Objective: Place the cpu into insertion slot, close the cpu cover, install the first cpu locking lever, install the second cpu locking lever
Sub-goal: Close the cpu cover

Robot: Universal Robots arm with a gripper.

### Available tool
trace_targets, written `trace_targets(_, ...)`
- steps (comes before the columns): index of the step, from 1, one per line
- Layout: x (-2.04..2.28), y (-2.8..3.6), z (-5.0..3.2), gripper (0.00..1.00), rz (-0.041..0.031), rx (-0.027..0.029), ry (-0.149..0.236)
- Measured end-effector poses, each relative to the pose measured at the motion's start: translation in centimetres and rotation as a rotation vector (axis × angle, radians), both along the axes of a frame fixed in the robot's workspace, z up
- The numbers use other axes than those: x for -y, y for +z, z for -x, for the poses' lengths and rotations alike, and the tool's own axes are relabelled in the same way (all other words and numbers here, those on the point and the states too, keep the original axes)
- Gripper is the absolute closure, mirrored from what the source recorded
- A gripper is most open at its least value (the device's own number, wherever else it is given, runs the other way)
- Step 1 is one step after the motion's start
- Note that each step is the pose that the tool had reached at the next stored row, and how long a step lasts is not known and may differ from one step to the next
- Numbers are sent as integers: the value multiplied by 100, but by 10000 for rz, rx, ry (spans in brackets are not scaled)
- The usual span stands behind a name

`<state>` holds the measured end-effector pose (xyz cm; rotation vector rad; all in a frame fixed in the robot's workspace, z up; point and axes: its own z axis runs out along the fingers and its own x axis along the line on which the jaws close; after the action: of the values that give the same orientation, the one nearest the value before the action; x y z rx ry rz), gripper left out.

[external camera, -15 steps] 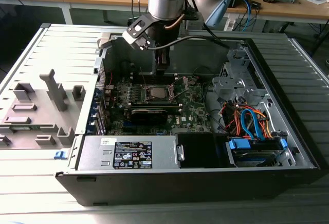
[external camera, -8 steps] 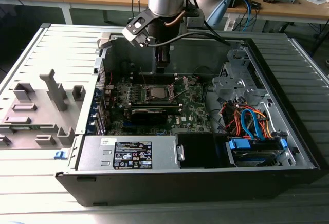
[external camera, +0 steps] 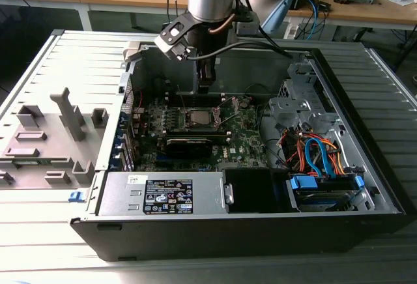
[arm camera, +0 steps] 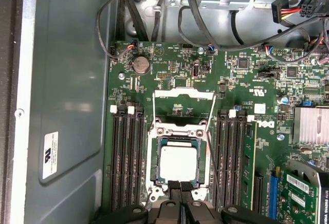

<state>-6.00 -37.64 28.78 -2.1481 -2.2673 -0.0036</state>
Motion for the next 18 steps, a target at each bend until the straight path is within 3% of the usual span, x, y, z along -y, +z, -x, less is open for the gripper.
trace_targets(4,22,-1,-2,89,0,0,0)
trace_targets(18,26,-9,-60,89,20,1,-2)
